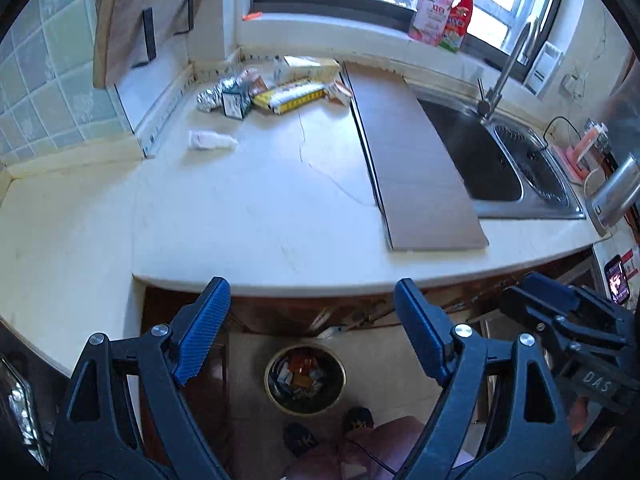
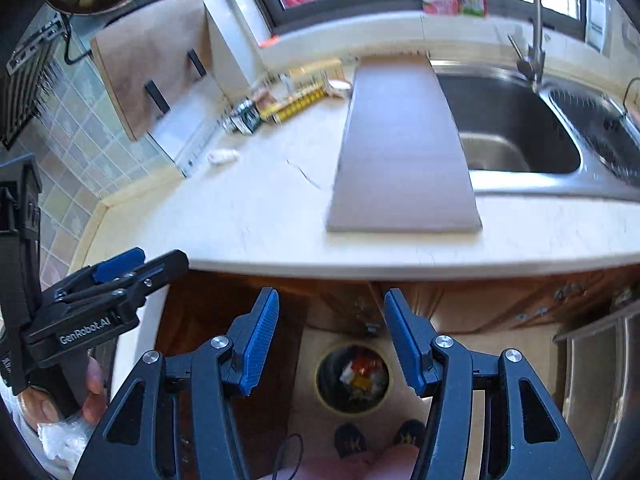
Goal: Collect trash
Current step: 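Raise both open tools back up to the counter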
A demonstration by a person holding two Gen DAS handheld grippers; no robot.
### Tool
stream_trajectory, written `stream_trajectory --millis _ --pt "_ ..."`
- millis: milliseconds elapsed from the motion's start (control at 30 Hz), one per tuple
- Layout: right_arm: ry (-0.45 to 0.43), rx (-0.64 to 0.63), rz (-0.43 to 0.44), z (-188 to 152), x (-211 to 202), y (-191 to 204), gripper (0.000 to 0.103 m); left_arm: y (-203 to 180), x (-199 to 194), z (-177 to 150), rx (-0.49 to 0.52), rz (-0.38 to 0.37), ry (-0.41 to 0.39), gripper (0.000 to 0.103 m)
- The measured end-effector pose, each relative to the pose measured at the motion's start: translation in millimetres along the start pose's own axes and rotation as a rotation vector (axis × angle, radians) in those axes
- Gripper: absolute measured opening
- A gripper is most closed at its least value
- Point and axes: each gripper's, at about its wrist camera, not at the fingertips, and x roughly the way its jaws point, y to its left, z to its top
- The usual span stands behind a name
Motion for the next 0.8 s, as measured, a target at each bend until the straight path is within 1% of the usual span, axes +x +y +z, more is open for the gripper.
stream_trajectory --millis 100,233,300,367,433,500,600,667,800 --pt "-0.038 -0.062 0.006 37 -12 12 0.056 9 -2 19 -0.011 0.017 -0.030 0.082" --pt "-0.082 -0.134 0.023 98 -28 25 0.067 26 2 50 -0.044 0.044 -0.055 0.082" --pt "-0.100 -0.175 0.035 131 -22 30 0.069 35 11 68 -0.069 0.073 -0.054 0.082" --pt "-0.101 -0.218 0.050 175 -10 32 0.070 44 21 85 -0.097 0.111 -0.053 0.082" --pt "-0.098 -0.262 0.072 211 7 31 0.071 53 34 98 -0.136 0.152 -0.052 0.082" --pt "-0.085 -0.303 0.088 246 27 28 0.071 63 50 113 -0.195 0.176 -0.037 0.082" --pt "-0.034 -0.346 0.134 293 68 21 0.072 73 75 132 -0.266 0.197 -0.004 0.082" --pt "0.005 -0.378 0.173 315 101 14 0.072 79 91 140 -0.306 0.219 0.008 0.082" --pt "0.077 -0.425 0.205 349 174 -2 0.072 92 127 148 -0.421 0.240 0.053 0.082"
